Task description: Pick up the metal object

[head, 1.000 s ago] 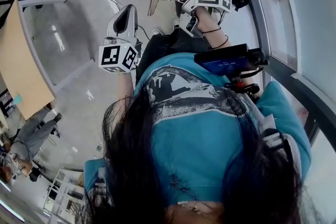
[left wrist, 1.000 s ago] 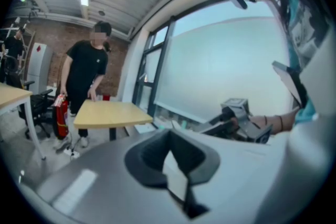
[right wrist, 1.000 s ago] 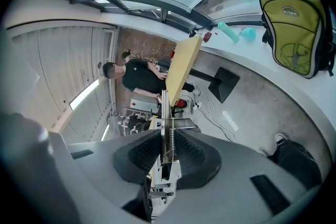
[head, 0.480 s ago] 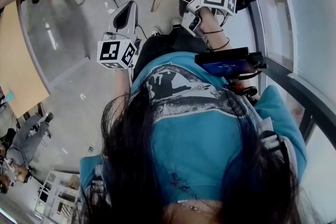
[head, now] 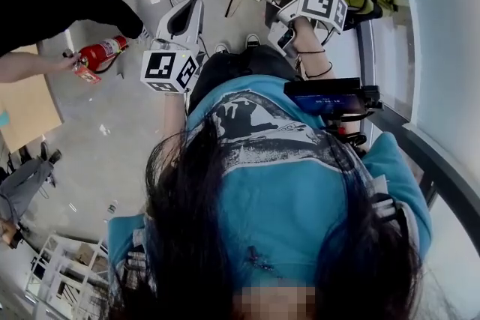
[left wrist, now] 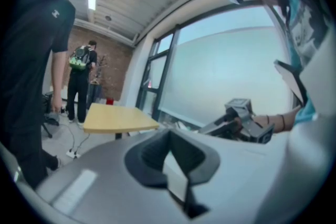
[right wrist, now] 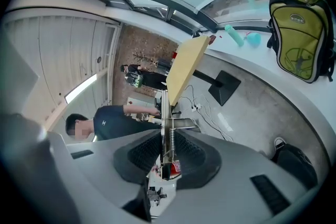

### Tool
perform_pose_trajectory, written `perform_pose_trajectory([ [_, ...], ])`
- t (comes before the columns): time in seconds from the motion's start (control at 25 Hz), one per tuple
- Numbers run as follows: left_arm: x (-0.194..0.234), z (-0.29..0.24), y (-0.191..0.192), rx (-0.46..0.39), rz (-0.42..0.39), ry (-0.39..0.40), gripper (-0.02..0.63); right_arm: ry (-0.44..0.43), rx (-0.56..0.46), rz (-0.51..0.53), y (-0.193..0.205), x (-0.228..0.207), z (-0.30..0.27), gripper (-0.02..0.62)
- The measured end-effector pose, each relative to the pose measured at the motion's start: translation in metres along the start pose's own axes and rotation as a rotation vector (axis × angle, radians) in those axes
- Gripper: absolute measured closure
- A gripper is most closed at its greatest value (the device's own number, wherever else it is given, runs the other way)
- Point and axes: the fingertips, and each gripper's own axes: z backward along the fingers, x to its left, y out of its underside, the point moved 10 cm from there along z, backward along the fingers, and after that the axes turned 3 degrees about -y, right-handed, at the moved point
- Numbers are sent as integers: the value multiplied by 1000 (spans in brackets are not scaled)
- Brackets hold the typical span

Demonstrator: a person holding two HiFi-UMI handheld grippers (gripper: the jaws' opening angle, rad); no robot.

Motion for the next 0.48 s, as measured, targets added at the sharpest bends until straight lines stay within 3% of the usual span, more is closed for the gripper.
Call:
perform_pose_trajectory([
  [0.48, 1, 8, -2, -3, -12, -30, 601, -11, 7, 0, 1, 0, -2, 508],
])
